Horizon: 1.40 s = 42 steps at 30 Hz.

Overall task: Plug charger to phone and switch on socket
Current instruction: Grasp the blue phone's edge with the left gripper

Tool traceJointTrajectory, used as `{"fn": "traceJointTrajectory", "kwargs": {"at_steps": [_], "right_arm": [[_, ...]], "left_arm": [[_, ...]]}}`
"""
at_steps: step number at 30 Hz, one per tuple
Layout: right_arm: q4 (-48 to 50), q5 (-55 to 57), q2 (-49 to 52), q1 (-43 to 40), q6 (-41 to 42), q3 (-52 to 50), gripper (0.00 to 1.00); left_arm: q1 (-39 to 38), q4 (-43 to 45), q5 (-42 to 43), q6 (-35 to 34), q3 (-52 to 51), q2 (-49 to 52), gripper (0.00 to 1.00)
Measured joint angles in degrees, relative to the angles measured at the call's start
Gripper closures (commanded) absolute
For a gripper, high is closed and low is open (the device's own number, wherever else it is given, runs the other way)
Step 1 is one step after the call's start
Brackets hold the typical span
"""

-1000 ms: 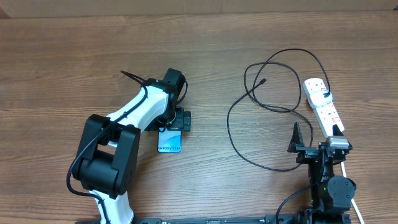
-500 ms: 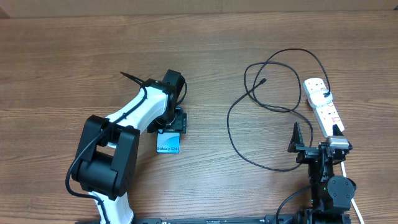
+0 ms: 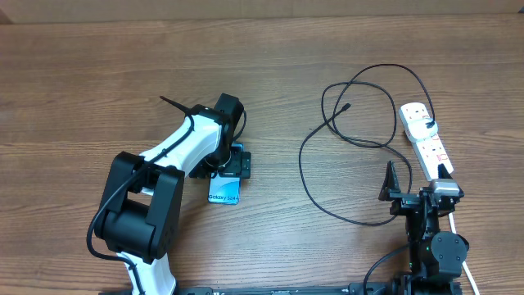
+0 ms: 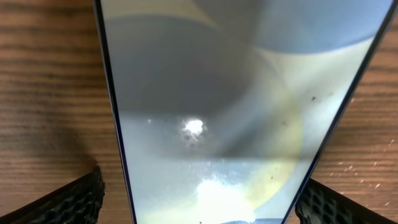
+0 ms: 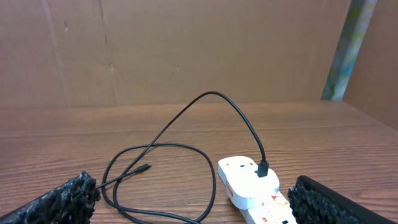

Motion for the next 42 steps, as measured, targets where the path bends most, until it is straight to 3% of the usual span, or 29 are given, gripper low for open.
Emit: {"fn": "traceJointTrajectory", "kwargs": {"at_steps": [16,19,24,29,42], "right_arm": [[0.0,0.0,0.0,0.0,0.0,0.0,0.0],[0.0,0.0,0.0,0.0,0.0,0.0,0.0],[0.0,0.0,0.0,0.0,0.0,0.0,0.0],[0.0,0.0,0.0,0.0,0.0,0.0,0.0],[0.0,0.0,0.0,0.0,0.0,0.0,0.0]], "left_arm": [[0.0,-0.9,2.8,3.3,-0.2,-0.2,0.01],[0.0,0.1,2.2,3.7,-0.2,-0.3,0.16],[-0.1,1.6,1.3,3.9,-0.2,-0.4,0.25],[-0.1,2.0,1.1,1.4,-0.2,-0.5,0.25],[-0.1,2.4,0.0,-4.0,-0.3,-0.5,0.03]]}}
